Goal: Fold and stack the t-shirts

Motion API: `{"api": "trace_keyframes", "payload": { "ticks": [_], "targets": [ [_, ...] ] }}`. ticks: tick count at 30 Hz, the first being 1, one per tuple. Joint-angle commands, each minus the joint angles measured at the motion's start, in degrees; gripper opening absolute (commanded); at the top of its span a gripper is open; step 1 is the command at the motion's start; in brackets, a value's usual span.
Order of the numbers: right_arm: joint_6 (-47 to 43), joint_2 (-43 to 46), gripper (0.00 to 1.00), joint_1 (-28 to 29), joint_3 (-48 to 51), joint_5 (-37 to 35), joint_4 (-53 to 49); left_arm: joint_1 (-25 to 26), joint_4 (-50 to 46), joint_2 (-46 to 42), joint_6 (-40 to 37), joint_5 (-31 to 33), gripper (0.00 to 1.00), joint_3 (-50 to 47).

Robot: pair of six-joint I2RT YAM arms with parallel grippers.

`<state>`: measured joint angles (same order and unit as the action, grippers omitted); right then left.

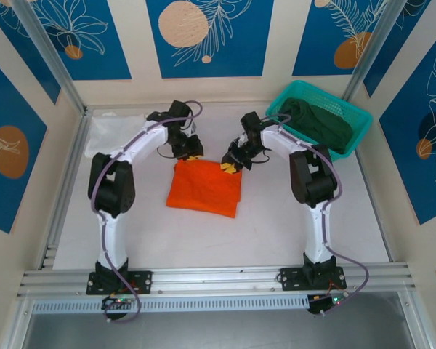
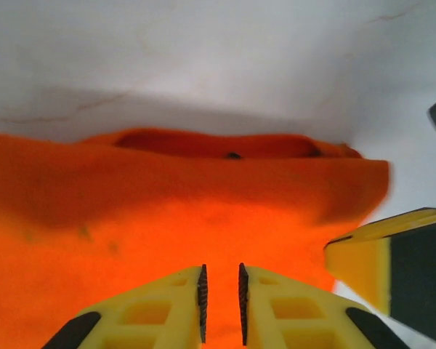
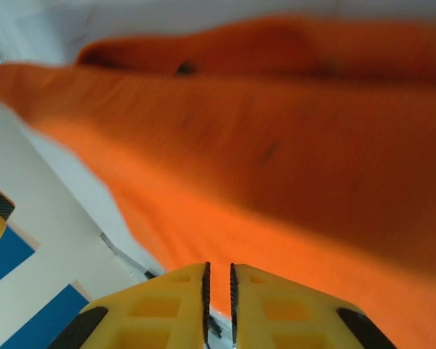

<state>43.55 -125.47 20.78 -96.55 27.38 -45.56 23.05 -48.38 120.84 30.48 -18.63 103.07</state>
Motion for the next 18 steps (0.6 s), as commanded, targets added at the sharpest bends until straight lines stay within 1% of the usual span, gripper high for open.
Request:
{"api": "trace_keyframes", "payload": {
  "ticks": [1, 3, 6, 8, 9, 11, 14, 16, 18],
  "targets": [
    [-1.3, -4.3, 0.17, -1.4, -3.6, -0.1, -0.8, -1.6, 1.1, 6.7, -5.3, 3.4, 0.18, 4.1],
    [-1.1, -7.5, 0.17, -2.2, -5.8, 0.1, -1.2, -2.3, 1.1, 9.8, -4.0, 4.8, 0.16, 5.9],
    [-1.3, -10.9, 0.17, -3.1, -10.0, -0.3, -3.4, -3.1, 1.2, 12.7, -1.4, 7.3, 0.16, 7.3],
    [-1.1, -11.6, 0.22, -3.5, -11.2, -0.4, -3.6, -3.1, -1.2, 14.8, -1.3, 8.5, 0.16, 10.7],
    [-0.8, -11.6, 0.28, -3.6, -11.7, -0.5, -3.9, -3.2, -3.0, 15.9, -1.5, 9.4, 0.17, 12.9],
    [-0.4, -10.6, 0.38, -4.0, -11.9, -0.1, -3.7, -3.3, -4.9, 16.7, -2.3, 8.6, 0.22, 16.7],
    [-0.7, -6.5, 0.48, -3.8, -10.8, 0.4, -1.9, -3.4, -7.4, 14.9, -2.5, 9.4, 0.40, 21.3],
    [-0.8, -2.5, 0.60, -3.6, -8.8, 0.8, -0.3, -3.7, -9.2, 12.2, -3.0, 9.8, 0.58, 23.5],
    [-0.7, 2.2, 0.69, -3.3, -5.3, 1.5, 2.8, -4.1, -8.8, 8.3, -4.5, 9.9, 0.74, 21.7]
  ]
}}
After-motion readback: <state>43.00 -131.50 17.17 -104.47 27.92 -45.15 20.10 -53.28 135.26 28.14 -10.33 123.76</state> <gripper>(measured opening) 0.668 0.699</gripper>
